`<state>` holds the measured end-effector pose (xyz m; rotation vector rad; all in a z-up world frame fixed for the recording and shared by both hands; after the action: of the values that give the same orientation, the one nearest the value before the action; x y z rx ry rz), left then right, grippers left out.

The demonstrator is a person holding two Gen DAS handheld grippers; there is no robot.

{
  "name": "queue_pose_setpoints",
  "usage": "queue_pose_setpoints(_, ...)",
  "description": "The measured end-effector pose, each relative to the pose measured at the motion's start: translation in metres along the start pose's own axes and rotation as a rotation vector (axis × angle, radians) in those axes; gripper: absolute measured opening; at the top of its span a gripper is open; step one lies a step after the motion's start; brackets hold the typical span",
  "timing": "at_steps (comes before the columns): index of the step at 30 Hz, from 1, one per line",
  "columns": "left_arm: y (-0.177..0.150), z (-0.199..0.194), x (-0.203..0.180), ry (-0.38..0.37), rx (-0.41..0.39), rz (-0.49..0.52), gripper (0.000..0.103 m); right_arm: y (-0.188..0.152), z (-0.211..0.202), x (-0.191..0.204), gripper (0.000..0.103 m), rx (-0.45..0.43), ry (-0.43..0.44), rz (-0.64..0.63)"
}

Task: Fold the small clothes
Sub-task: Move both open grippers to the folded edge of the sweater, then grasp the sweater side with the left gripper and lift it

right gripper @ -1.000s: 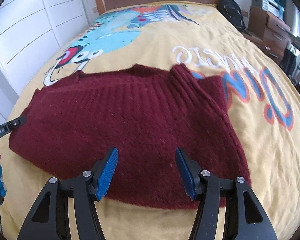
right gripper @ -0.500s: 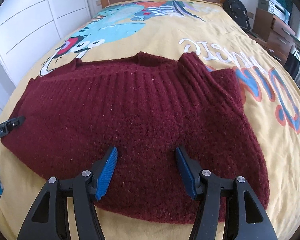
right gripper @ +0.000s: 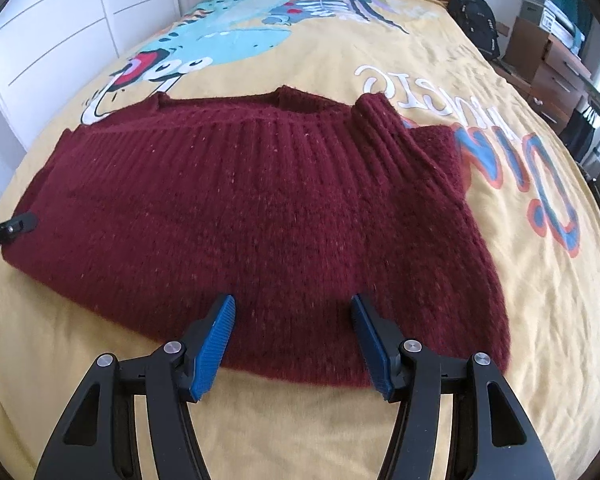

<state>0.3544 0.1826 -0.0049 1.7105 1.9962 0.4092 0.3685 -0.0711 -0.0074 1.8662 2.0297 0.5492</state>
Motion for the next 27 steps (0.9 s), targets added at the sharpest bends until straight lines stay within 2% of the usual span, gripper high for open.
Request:
queue_pose_setpoints(10,-0.011,-0.031,0.023,-0.074,0.013,-0.083,0.06,-0.018,-0.033,-0.001,0.062,-0.003,-0.025,0.03)
queue_pose_setpoints(17,-0.018,-0.047,0.044,-0.06,0.016,-0.104,0.066,-0.026,-0.049,-0.004,0.062,-0.022,-0.036,0.052)
queue_pose_setpoints(20,-0.022,-0.046,0.055,-0.064,0.025,-0.127,0.071,-0.028,-0.048,-0.004,0.062,-0.028,-0.03,0.066)
queue_pose_setpoints(27,-0.033,-0.03,0.071,-0.17,0.073,-0.237,0.072,-0.028,-0.032,-0.003,0.062,-0.011,-0.018,0.067)
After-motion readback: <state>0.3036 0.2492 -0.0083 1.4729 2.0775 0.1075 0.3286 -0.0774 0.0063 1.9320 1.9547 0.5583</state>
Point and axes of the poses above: each gripper's, at about its wrist camera, not at the fingertips, and z roughly the way its jaws point, x to its left, y to its top, the point moved 1 cm from there along z, roughly the way its jaws point, and after that the axes turned 1 degree about z, right-handed, at the moved point
